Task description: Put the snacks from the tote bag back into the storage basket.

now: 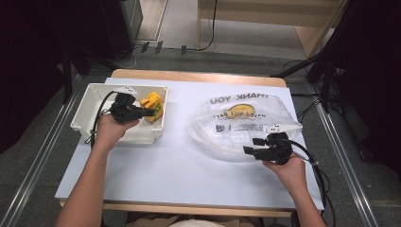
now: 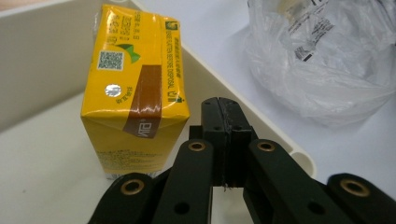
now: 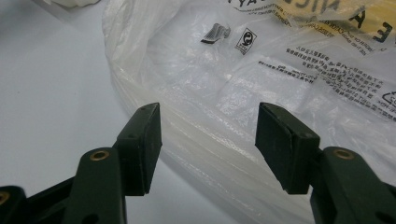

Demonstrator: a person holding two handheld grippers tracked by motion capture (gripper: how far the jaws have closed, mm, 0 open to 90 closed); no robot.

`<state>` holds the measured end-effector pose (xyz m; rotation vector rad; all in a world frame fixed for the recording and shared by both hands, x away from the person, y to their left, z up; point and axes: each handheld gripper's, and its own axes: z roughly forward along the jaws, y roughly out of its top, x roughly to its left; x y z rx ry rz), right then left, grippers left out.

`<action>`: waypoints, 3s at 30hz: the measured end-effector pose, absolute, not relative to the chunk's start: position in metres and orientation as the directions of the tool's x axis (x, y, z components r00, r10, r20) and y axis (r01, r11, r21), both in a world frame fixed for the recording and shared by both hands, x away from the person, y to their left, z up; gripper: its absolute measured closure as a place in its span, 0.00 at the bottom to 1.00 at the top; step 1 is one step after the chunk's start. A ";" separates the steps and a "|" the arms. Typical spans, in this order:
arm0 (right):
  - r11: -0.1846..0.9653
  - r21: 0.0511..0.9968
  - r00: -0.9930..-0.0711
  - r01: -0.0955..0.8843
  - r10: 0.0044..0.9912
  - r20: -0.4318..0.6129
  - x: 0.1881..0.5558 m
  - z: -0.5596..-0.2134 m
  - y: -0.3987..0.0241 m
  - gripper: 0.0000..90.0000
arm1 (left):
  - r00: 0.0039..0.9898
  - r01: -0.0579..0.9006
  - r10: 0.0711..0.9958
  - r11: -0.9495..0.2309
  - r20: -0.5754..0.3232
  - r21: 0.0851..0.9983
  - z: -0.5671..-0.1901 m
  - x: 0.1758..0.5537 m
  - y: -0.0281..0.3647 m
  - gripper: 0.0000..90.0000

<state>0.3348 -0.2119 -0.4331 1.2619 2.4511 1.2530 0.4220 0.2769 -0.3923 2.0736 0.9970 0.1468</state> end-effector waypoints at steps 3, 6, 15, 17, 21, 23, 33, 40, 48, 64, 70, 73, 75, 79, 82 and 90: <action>0.312 0.715 -0.647 0.626 0.720 0.252 0.335 -0.433 -0.212 0.46 | 0.674 0.614 0.704 -0.365 -0.225 0.700 -0.398 0.424 0.277 1.00; 0.313 0.714 -0.648 0.626 0.719 0.253 0.335 -0.433 -0.212 0.46 | 0.671 0.623 0.704 -0.365 -0.233 0.692 -0.403 0.426 0.278 1.00; 0.316 0.712 -0.647 0.627 0.721 0.249 0.334 -0.433 -0.212 0.46 | 0.667 0.629 0.710 -0.374 -0.225 0.682 -0.411 0.429 0.278 1.00; 0.317 0.712 -0.647 0.626 0.721 0.248 0.334 -0.433 -0.212 0.46 | 0.665 0.629 0.712 -0.371 -0.226 0.683 -0.411 0.429 0.279 1.00; 0.320 0.712 -0.649 0.626 0.719 0.248 0.335 -0.434 -0.212 0.46 | 0.662 0.636 0.715 -0.377 -0.225 0.674 -0.414 0.430 0.280 1.00; 0.321 0.711 -0.649 0.626 0.720 0.246 0.334 -0.434 -0.211 0.46 | 0.656 0.643 0.719 -0.375 -0.229 0.668 -0.416 0.431 0.281 1.00; 0.320 0.711 -0.650 0.626 0.718 0.249 0.334 -0.434 -0.211 0.46 | 0.634 0.650 0.742 -0.356 -0.220 0.671 -0.421 0.433 0.287 1.00; 0.325 0.710 -0.654 0.625 0.715 0.248 0.334 -0.434 -0.211 0.47 | 0.627 0.648 0.753 -0.362 -0.199 0.670 -0.424 0.435 0.287 1.00; 0.326 0.711 -0.656 0.622 0.714 0.246 0.334 -0.434 -0.211 0.47 | 0.604 0.665 0.769 -0.343 -0.208 0.663 -0.428 0.438 0.288 1.00; 0.333 0.712 -0.660 0.618 0.712 0.240 0.333 -0.435 -0.210 0.47 | 0.575 0.691 0.791 -0.333 -0.210 0.641 -0.437 0.446 0.285 1.00; 0.337 0.710 -0.661 0.618 0.713 0.237 0.332 -0.435 -0.210 0.47 | 0.548 0.711 0.808 -0.313 -0.217 0.630 -0.440 0.449 0.287 1.00; 0.338 0.710 -0.661 0.618 0.712 0.236 0.332 -0.435 -0.210 0.47 | 0.540 0.712 0.813 -0.305 -0.217 0.632 -0.441 0.451 0.288 1.00; 0.339 0.710 -0.661 0.617 0.713 0.234 0.332 -0.435 -0.210 0.47 | 0.539 0.711 0.814 -0.301 -0.218 0.635 -0.441 0.452 0.289 1.00; 0.342 0.708 -0.662 0.618 0.713 0.233 0.331 -0.435 -0.209 0.47 | 0.537 0.710 0.816 -0.302 -0.212 0.636 -0.443 0.453 0.288 1.00; 0.341 0.708 -0.662 0.618 0.712 0.234 0.331 -0.435 -0.209 0.47 | 0.533 0.708 0.822 -0.301 -0.203 0.639 -0.443 0.455 0.287 1.00; 0.337 0.714 -0.661 0.614 0.714 0.232 0.329 -0.434 -0.210 0.47 | 0.532 0.711 0.816 -0.285 -0.226 0.643 -0.447 0.460 0.282 1.00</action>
